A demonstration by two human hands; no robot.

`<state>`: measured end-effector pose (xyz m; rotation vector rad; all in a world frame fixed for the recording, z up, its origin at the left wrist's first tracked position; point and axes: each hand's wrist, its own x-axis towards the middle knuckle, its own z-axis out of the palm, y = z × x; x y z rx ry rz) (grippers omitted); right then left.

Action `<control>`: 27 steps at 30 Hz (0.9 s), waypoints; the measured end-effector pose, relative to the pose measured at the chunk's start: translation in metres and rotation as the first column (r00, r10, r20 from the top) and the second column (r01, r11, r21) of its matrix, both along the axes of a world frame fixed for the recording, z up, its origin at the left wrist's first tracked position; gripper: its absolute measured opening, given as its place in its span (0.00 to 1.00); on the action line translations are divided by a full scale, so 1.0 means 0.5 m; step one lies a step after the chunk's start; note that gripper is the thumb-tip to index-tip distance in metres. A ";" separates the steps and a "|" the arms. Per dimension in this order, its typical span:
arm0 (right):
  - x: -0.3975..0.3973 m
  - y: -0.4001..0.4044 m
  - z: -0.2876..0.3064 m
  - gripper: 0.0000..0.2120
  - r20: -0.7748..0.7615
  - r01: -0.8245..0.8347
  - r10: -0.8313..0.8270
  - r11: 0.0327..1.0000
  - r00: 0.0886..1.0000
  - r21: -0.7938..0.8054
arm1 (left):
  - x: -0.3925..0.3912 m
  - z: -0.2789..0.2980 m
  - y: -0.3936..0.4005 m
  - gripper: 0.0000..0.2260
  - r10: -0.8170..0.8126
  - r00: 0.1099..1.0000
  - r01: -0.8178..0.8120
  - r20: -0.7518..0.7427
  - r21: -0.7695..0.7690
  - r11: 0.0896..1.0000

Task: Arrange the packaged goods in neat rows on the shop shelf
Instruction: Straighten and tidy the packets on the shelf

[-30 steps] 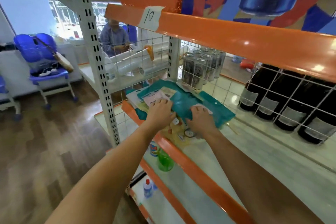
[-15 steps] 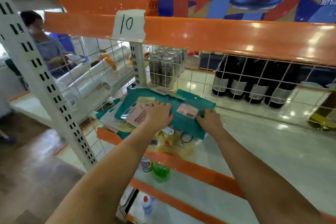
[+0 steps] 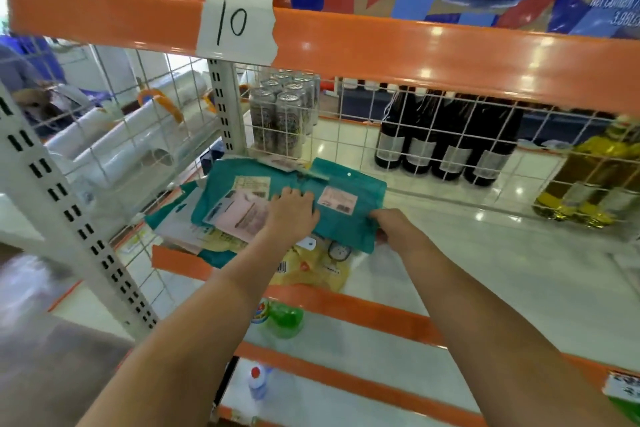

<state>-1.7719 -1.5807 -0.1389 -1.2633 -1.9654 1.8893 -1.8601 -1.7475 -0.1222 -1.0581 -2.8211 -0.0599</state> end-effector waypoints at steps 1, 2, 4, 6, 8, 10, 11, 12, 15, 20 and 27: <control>-0.004 -0.001 0.003 0.11 -0.020 0.005 -0.006 0.999 1.000 -0.046 | 0.002 0.000 0.000 0.18 0.003 1.000 -0.003 0.004 0.003 1.000; -0.008 -0.003 0.005 0.13 -0.033 0.010 -0.013 0.996 0.999 -0.086 | 0.005 0.000 -0.001 0.18 0.006 1.000 -0.006 0.013 0.007 1.000; -0.014 -0.004 0.001 0.14 -0.078 0.024 -0.039 0.983 0.996 -0.180 | 0.009 0.000 0.000 0.17 0.006 0.999 -0.007 0.037 0.015 1.000; -0.016 -0.005 -0.002 0.14 -0.112 0.039 -0.071 0.963 0.991 -0.265 | 0.012 0.004 0.002 0.17 0.006 0.999 -0.008 0.049 0.022 1.000; -0.011 -0.009 0.003 0.11 -0.140 0.044 -0.096 0.942 0.986 -0.333 | 0.016 0.008 0.005 0.17 0.007 0.998 -0.009 0.057 0.024 1.000; -0.002 -0.008 0.008 0.09 -0.149 0.063 -0.131 0.919 0.980 -0.388 | 0.022 0.011 0.007 0.16 0.000 0.998 -0.001 0.070 0.009 1.000; 0.004 -0.006 0.012 0.09 -0.153 0.073 -0.147 0.910 0.977 -0.408 | 0.024 0.012 0.010 0.16 -0.007 0.997 0.007 0.076 0.000 1.000; 0.008 -0.001 0.012 0.08 -0.163 0.080 -0.164 0.901 0.973 -0.426 | 0.025 0.012 0.013 0.16 -0.017 0.997 0.017 0.079 -0.003 1.000; 0.030 0.013 0.017 0.05 -0.180 0.100 -0.199 0.890 0.963 -0.445 | 0.027 0.014 0.022 0.16 -0.044 0.995 0.043 0.087 0.020 0.999; 0.080 0.054 0.021 0.07 -0.193 0.148 -0.233 0.916 0.953 -0.374 | 0.025 0.022 0.039 0.16 -0.080 0.993 0.076 0.087 0.047 0.996; 0.179 0.067 0.016 0.15 -0.183 0.289 -0.380 0.876 0.907 -0.385 | 0.048 0.003 0.084 0.18 -0.141 0.981 0.135 0.134 0.055 0.989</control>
